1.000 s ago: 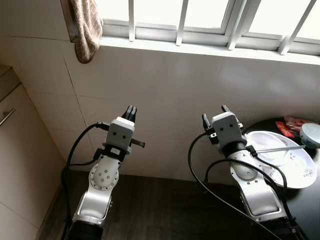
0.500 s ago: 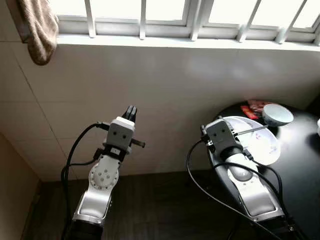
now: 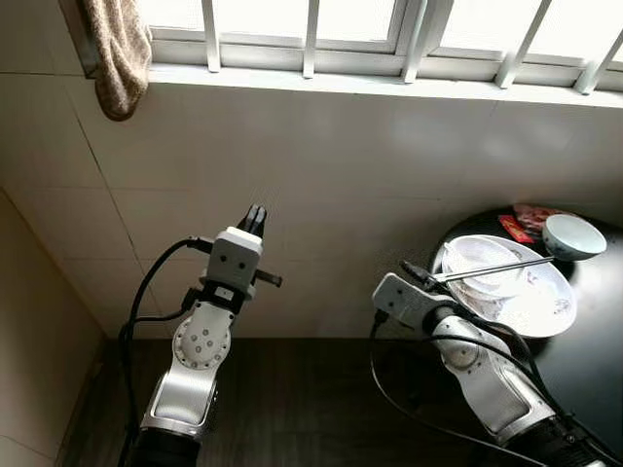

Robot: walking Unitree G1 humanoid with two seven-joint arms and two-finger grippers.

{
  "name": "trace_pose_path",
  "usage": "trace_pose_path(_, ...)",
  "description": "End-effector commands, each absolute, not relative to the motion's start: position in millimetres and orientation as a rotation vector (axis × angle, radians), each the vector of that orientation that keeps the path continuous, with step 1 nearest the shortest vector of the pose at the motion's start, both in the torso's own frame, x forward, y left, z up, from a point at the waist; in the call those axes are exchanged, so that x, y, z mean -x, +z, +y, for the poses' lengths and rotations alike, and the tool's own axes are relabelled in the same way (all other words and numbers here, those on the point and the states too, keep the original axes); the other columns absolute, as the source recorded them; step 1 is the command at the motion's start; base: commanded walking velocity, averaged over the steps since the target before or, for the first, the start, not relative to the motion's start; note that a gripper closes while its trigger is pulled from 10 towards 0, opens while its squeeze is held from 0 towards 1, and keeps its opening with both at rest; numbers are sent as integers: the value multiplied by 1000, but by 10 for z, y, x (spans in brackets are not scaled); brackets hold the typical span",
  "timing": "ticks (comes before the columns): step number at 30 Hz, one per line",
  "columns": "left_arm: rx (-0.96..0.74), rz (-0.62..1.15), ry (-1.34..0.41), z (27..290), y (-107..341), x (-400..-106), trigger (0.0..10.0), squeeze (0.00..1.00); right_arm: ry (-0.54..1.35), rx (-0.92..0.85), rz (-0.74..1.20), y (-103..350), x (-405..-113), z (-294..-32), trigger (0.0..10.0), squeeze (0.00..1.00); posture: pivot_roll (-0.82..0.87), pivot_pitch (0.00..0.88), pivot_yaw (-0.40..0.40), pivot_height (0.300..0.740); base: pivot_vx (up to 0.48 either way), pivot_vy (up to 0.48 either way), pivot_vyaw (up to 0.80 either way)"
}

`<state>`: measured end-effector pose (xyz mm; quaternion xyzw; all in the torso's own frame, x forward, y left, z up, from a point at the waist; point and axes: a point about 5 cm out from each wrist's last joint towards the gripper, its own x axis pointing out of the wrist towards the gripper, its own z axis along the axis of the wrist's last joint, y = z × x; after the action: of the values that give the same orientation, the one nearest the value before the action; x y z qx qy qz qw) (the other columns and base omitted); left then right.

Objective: Kitchen organization

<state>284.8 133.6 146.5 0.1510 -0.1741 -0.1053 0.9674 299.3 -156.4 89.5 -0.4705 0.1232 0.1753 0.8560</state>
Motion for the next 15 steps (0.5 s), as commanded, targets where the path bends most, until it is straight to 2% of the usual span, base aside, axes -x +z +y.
trace_pose_path(1,-312,-344,-236,1288,1452,-2849,10000,0,339,1014,281,943,-3051,-1645,10000,0,-44,0,-79,740,0,0,0)
trace_pose_path(8,-314,-342,-233,1297,1452,-2851,10000,0,299,1025,319,943,-3147,-1786,10000,0,-44,0,-78,740,0,0,0)
trace_pose_path(15,-316,-341,-234,1300,1451,-2854,10000,0,301,1050,330,908,-3158,-1799,10000,0,-38,0,-77,740,0,0,0)
